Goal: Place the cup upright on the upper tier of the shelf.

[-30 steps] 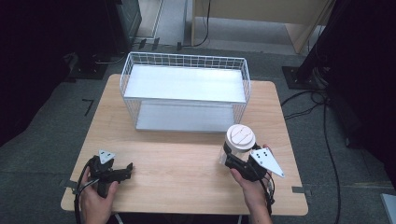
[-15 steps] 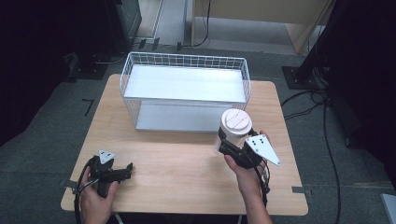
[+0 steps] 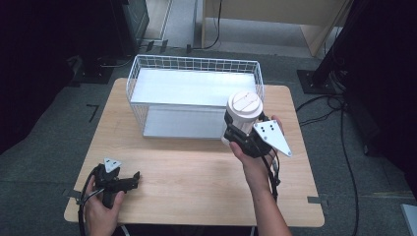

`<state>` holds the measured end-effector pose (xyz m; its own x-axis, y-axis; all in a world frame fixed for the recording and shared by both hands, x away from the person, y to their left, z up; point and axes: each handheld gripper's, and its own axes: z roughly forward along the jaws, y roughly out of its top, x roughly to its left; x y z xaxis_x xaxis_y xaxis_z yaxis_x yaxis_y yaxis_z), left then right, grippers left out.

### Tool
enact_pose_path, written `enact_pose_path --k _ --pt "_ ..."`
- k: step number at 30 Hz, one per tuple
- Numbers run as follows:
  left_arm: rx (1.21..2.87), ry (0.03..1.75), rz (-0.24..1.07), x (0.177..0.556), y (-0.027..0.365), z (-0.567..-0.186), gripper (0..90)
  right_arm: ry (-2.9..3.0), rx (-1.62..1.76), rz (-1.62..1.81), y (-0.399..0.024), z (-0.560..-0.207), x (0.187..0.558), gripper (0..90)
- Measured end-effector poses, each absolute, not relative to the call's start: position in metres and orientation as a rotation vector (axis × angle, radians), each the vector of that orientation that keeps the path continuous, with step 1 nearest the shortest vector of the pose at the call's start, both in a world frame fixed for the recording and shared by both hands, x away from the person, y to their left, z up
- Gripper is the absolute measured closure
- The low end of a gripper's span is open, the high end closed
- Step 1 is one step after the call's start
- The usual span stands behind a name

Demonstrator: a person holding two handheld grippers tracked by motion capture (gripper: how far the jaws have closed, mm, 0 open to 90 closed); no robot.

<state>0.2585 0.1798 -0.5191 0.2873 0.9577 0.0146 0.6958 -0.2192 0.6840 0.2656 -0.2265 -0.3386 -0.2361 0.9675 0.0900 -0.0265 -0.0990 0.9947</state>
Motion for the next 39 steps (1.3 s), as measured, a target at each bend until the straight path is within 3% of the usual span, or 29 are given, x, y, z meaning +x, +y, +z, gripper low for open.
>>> enact_pose_path --k 16,39 --pt "1.993 1.475 0.6 0.258 0.18 -0.519 0.0 1.243 1.088 1.489 -0.201 -0.288 0.303 15.1" --pt "1.993 1.474 0.6 0.258 0.18 -0.519 0.0 1.242 1.202 1.395 -0.182 -0.283 0.387 15.1"
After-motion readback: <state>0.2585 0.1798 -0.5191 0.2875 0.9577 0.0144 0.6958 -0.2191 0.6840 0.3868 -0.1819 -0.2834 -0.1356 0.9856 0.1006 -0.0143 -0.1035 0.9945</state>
